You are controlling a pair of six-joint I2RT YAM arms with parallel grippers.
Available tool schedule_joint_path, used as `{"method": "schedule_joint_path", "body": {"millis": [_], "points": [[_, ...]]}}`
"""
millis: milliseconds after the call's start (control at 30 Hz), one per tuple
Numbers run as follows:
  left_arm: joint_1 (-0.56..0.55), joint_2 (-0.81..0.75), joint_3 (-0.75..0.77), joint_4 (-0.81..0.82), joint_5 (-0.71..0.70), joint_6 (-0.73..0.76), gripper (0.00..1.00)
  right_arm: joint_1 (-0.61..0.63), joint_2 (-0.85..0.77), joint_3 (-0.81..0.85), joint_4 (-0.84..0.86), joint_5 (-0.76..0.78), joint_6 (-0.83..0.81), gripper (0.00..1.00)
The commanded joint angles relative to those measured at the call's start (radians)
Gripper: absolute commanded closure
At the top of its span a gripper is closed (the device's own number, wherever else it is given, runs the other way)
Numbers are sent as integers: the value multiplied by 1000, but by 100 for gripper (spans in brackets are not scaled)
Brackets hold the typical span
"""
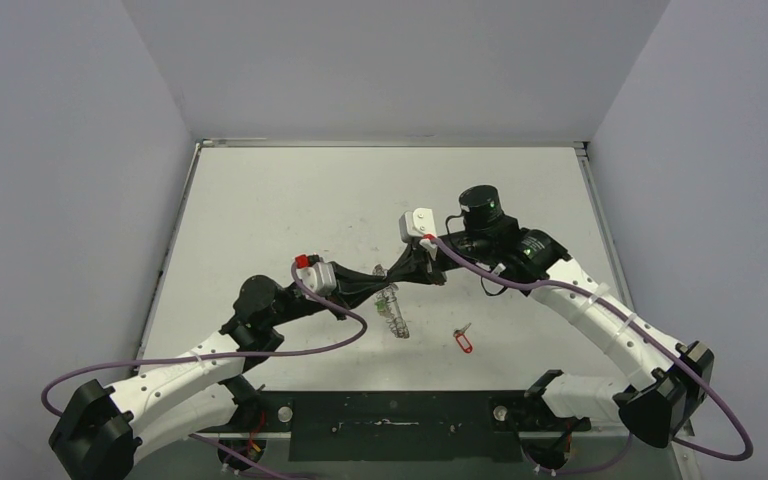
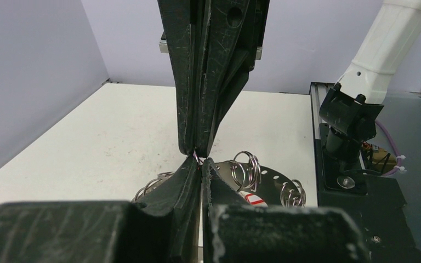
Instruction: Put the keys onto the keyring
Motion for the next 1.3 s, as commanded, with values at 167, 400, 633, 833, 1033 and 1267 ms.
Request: {"method": "schedule_joint_path", "body": {"millis": [167, 400, 633, 833, 1033, 1267], "points": [[-4, -31, 29, 80, -16, -3, 100, -2, 35, 71, -74, -42, -13, 100], [-3, -48, 54, -28, -32, 36, 79, 1, 90, 194, -288, 17, -35, 100], [-2, -85, 136, -293, -76, 122, 67, 34, 153, 351, -517, 175, -41, 100], [-2, -69, 231, -502, -66, 167, 61, 106, 228, 498, -675, 360, -19, 100], [-2, -27, 278, -537, -37, 161, 59, 140, 325, 650, -777, 445, 57, 100], [-4, 45, 287, -453, 49, 110, 64, 158, 371, 730, -790, 456, 96, 100]]}}
